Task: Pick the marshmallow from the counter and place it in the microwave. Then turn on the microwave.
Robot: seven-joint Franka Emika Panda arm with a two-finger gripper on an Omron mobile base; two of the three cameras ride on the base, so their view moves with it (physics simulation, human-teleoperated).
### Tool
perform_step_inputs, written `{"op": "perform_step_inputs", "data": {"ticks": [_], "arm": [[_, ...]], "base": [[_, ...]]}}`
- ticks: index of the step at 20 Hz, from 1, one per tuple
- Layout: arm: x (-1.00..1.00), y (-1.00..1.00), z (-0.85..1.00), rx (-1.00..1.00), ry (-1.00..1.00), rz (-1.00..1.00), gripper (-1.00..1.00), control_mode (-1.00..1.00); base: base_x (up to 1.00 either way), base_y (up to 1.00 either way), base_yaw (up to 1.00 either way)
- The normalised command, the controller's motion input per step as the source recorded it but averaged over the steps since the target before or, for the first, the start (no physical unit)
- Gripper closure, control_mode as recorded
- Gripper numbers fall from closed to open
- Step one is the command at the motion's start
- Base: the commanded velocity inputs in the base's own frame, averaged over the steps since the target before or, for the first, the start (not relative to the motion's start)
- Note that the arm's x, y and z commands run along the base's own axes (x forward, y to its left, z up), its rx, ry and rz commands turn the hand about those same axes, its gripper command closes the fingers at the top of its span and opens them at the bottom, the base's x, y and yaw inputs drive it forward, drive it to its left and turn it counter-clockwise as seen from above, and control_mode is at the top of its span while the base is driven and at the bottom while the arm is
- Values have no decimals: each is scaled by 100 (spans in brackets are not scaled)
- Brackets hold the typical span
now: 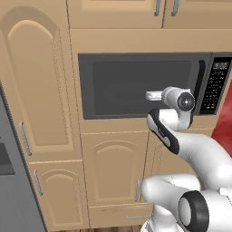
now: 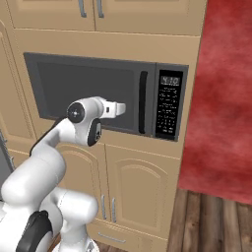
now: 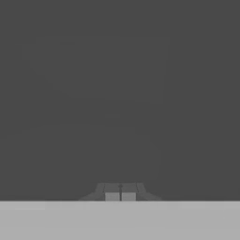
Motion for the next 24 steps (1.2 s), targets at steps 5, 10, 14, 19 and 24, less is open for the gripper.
{"op": "perform_step_inputs", "data": {"ticks": [5,10,14,19,24], "arm": [[1,0,0,0,1,2,100,-100],[-1,0,4,0,0,2,100,-100],[-9,0,5,-1,0,2,100,-100],[-12,0,6,-2,0,1,100,-100],[-18,0,7,-2,0,1,100,-100]], "base": [[0,0,0],[0,0,0],[0,0,0],[0,0,0],[0,0,0]]}}
